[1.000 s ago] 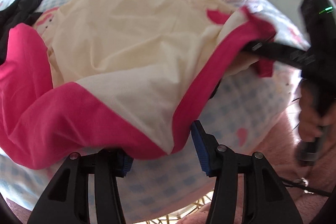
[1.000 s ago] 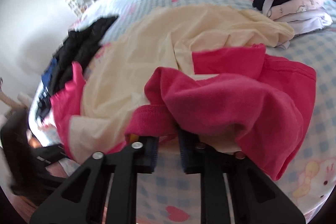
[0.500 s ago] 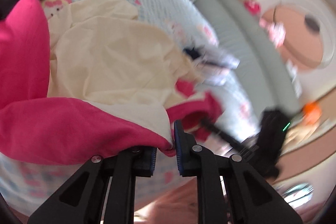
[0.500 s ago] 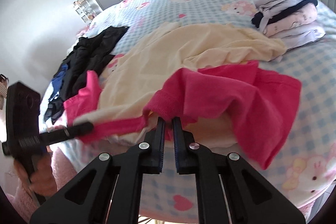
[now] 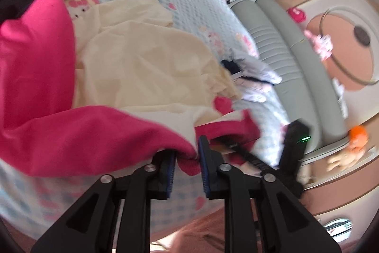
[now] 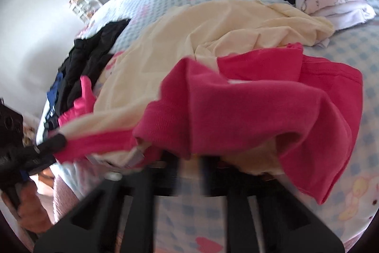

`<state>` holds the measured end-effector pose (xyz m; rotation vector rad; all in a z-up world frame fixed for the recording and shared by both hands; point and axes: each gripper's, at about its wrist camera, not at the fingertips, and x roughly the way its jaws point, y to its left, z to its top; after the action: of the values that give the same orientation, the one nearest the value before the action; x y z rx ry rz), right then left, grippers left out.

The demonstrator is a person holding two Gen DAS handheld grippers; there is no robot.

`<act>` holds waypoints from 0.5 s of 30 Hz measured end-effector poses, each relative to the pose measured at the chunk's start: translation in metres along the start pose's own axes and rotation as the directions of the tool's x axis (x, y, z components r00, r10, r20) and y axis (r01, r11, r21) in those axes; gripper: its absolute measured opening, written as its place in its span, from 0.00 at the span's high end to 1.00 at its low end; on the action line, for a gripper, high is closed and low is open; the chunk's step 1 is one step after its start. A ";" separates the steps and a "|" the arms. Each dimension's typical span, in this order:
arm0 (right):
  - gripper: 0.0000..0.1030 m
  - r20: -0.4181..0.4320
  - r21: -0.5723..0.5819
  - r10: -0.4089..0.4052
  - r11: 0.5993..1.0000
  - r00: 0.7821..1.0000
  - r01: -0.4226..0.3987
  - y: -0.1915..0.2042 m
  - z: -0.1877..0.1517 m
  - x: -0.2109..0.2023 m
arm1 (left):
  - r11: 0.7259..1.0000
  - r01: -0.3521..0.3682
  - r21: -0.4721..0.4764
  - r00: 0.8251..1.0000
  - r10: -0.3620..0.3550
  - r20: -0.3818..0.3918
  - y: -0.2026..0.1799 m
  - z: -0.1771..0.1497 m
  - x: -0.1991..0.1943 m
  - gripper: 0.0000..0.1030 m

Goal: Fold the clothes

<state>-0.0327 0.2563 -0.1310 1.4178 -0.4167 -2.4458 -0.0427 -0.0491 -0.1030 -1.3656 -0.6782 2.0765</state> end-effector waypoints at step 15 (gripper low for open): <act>0.96 0.094 0.077 0.082 0.993 0.992 -0.090 -0.001 -0.041 -0.084 | 0.972 -0.121 0.200 0.966 0.162 -0.204 -0.006 -0.049 0.059 0.43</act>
<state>0.0429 0.2848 -0.0847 1.2945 -0.5905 -2.4554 -0.0154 0.0017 -0.1545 -1.5418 -0.2933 1.9996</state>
